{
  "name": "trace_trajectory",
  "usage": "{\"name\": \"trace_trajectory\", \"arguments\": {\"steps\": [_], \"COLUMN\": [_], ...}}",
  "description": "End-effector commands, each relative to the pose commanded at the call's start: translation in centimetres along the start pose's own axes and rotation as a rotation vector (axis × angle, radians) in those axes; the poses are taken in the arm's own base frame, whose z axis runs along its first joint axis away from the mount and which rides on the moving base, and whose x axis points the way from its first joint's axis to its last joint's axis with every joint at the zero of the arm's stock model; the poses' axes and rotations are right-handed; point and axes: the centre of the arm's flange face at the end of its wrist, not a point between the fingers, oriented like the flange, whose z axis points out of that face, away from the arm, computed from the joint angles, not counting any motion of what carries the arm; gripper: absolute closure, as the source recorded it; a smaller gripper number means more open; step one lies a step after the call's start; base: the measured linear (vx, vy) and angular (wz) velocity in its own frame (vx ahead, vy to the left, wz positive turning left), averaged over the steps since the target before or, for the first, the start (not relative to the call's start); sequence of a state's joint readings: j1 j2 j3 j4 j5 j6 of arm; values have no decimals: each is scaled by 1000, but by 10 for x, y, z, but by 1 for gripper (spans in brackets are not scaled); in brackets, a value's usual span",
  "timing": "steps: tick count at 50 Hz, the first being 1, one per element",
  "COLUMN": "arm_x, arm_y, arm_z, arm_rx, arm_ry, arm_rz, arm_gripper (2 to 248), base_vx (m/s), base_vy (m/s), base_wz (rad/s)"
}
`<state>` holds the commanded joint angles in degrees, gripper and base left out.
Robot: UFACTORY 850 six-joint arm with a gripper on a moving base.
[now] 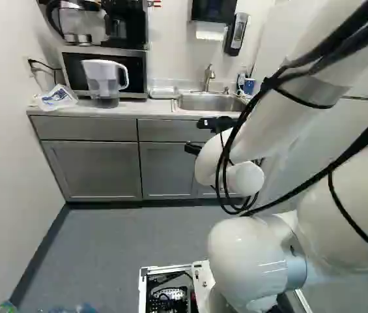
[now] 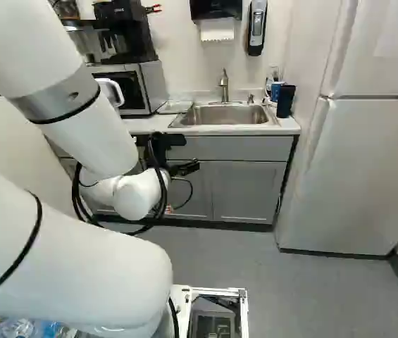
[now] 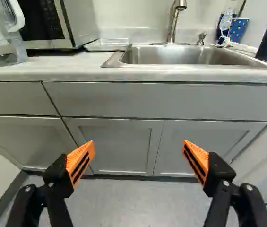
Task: Rinse the cup and place it in the tray
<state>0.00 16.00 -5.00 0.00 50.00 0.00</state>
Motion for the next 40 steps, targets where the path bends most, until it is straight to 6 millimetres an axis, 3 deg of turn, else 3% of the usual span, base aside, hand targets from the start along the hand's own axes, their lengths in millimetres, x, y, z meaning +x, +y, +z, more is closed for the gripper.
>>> {"name": "trace_trajectory", "arguments": {"steps": [16, 40], "arm_x": [4, 32], "arm_y": [0, 0], "arm_z": [0, 11], "arm_rx": [0, 0], "arm_ry": [11, 72], "arm_rz": [0, 0], "arm_gripper": [3, 3], "base_vx": [0, 0], "base_vy": [0, 0], "base_wz": [0, 0]}}
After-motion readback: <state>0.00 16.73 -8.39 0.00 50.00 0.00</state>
